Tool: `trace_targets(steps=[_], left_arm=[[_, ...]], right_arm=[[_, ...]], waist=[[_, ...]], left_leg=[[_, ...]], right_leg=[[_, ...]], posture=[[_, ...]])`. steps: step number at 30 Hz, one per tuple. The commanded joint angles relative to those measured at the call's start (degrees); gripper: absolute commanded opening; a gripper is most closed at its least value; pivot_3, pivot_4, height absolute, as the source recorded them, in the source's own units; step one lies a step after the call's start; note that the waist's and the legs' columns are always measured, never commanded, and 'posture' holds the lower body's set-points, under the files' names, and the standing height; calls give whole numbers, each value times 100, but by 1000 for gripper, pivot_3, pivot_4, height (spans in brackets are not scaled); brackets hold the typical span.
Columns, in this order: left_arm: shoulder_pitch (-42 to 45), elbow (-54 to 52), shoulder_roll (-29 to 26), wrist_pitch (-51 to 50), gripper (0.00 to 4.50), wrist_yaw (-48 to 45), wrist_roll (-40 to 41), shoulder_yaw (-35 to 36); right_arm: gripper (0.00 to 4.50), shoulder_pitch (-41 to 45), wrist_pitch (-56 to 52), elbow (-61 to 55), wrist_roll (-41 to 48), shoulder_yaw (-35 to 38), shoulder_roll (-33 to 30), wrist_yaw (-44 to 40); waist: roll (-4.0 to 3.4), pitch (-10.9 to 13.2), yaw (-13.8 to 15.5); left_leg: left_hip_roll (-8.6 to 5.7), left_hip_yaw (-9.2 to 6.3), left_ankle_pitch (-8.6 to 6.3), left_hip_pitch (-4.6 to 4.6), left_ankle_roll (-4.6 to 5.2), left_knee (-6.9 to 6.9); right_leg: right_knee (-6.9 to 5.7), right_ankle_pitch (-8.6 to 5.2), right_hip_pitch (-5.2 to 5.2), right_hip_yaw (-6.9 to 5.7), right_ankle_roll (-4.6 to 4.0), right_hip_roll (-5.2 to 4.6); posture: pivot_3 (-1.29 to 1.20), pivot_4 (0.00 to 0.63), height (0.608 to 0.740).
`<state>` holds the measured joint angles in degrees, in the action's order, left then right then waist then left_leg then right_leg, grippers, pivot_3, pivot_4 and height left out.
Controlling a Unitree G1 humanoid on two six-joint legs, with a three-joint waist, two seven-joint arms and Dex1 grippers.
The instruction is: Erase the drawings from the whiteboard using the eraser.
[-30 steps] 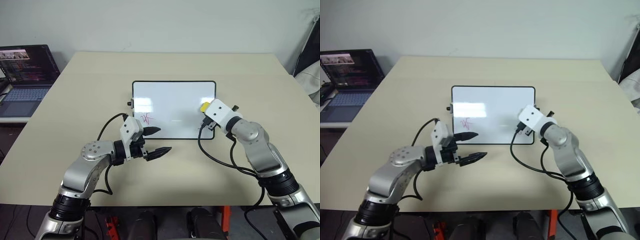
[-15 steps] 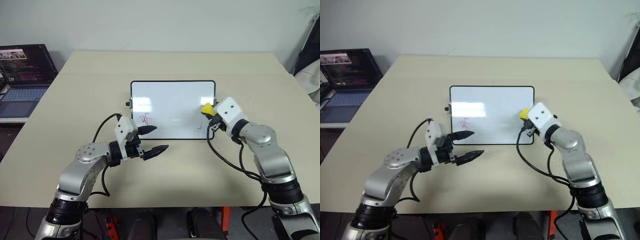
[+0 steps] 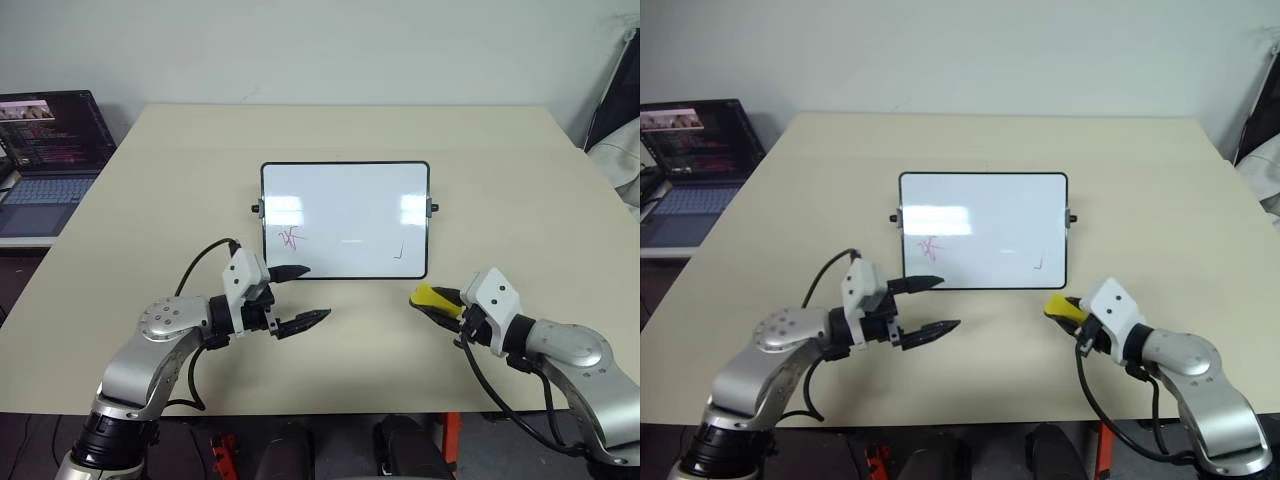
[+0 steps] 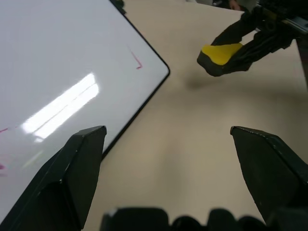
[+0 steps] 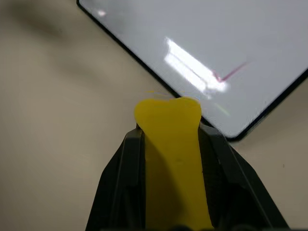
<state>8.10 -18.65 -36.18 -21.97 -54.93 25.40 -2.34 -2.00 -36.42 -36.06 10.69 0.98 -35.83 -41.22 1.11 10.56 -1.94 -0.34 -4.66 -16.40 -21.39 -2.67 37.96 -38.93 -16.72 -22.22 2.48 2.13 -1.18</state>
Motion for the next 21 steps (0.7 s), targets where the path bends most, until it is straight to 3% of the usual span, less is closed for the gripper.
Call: trace_targets(steps=[1,10,21], left_arm=[[-9,-44,-66,270,4500,-186,-83,-52],[-40,247,-18,619,4500,-371,-241,-134],[44,299,-18,689,4500,-390,-359,-286]], right_arm=[[1144,-62,61,-199,-27,-70,-136,46],[1144,256,198,-44,-165,-194,-92,412],[1143,1958,1664,1619,-2112,-1195,54,1456]], waist=[[0,0,9],[0,0,14],[1,0,20]], left_leg=[[0,-2,0,0,0,0],[-3,-1,0,-4,0,0],[-2,-4,0,-6,0,-1]], right_leg=[[0,0,1,-2,0,1],[3,0,-1,-2,0,1],[1,0,-5,-5,-1,1]], posture=[[0,150,740],[0,150,740],[0,150,740]])
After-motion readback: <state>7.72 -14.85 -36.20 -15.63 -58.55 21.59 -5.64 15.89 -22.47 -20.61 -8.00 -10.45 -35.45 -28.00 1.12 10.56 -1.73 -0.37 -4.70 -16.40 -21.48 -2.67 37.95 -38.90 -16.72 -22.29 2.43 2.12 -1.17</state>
